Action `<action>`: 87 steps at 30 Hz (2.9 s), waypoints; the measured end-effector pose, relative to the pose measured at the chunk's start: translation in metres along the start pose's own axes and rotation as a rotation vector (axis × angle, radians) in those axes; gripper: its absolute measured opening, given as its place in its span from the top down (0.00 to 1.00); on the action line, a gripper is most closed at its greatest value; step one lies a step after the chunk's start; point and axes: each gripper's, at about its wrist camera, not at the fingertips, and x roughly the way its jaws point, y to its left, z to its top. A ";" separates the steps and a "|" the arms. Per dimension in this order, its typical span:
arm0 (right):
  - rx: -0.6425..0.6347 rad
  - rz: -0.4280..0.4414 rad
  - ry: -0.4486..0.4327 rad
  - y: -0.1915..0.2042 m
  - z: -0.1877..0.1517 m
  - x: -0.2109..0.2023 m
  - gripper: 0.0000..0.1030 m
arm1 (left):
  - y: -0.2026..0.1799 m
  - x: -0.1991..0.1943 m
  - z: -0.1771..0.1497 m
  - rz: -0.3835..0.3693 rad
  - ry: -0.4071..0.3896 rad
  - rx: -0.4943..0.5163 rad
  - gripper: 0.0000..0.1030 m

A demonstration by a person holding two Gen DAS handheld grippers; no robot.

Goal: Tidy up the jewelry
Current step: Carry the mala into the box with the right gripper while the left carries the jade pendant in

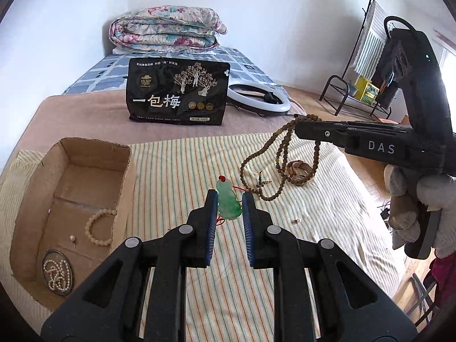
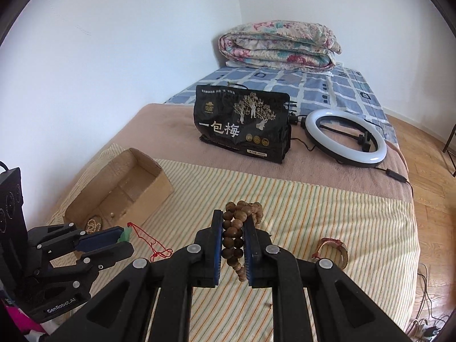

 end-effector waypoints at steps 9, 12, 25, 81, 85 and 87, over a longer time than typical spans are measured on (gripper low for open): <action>-0.038 0.002 -0.056 0.031 0.014 -0.042 0.90 | 0.007 -0.044 0.003 0.003 -0.053 -0.003 0.84; -0.053 0.003 -0.076 0.041 0.020 -0.054 0.90 | 0.011 -0.058 0.004 0.009 -0.070 0.003 0.84; -0.111 0.065 -0.152 0.095 0.050 -0.078 0.90 | 0.062 -0.104 0.007 0.070 -0.123 -0.038 0.84; -0.164 0.203 0.079 0.193 0.067 0.144 0.87 | 0.170 -0.036 -0.060 0.114 0.071 -0.175 0.84; -0.160 0.187 0.067 0.192 0.066 0.141 0.66 | 0.169 -0.035 -0.058 0.114 0.072 -0.169 0.84; -0.154 0.183 0.069 0.191 0.067 0.138 0.61 | 0.168 -0.035 -0.057 0.116 0.074 -0.163 0.84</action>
